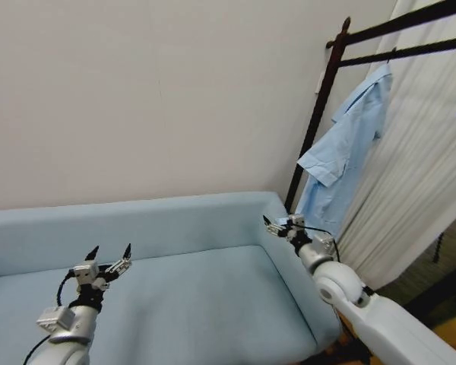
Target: Pick up the clothes from the sofa and hang them on the clothes hanger.
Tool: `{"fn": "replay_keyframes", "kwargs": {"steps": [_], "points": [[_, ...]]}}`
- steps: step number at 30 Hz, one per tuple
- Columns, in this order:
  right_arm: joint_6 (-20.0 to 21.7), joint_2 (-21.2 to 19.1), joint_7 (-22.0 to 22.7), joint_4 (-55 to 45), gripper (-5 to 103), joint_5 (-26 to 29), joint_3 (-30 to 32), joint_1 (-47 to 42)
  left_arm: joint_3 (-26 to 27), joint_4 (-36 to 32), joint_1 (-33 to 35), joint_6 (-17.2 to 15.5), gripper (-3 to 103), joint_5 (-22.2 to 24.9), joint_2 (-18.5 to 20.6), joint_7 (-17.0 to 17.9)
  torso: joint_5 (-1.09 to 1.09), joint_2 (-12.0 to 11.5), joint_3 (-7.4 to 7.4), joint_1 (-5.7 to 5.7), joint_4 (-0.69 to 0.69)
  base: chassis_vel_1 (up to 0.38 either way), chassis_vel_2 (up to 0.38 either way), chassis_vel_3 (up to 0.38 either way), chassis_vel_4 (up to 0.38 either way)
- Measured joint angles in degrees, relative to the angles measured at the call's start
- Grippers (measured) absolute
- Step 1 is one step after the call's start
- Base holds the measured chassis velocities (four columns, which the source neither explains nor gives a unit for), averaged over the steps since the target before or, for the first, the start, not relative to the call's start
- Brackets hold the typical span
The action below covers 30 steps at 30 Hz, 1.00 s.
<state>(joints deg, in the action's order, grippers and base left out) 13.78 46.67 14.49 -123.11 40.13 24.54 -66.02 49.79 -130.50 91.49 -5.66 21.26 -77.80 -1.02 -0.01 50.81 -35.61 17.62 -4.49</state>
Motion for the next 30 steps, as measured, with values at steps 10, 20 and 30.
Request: {"fn": "replay_keyframes", "kwargs": {"steps": [10,20,30], "points": [[1.5,16.4,-6.6,-7.4,100,-13.8,4.4,-11.3,-1.3,-0.2,1.3,3.4,100,-3.9,-7.8,-2.0,0.01,0.0,0.00,-0.01,0.02,0.000,0.000,0.000,0.000],[1.6,20.7,-8.1,-10.1,100,-19.5,6.0,-14.4,-1.5,-3.4,4.0,1.8,100,-5.3,-10.3,-3.2,0.01,0.0,-0.01,-0.01,0.02,0.000,0.000,0.000,0.000],[3.4,19.8,-6.4,-12.1,100,-14.4,6.0,-14.4,-1.5,-5.7,4.8,-1.0,100,-3.9,-9.5,-2.8,0.01,0.0,-0.01,0.00,0.02,0.000,0.000,0.000,0.000]]}}
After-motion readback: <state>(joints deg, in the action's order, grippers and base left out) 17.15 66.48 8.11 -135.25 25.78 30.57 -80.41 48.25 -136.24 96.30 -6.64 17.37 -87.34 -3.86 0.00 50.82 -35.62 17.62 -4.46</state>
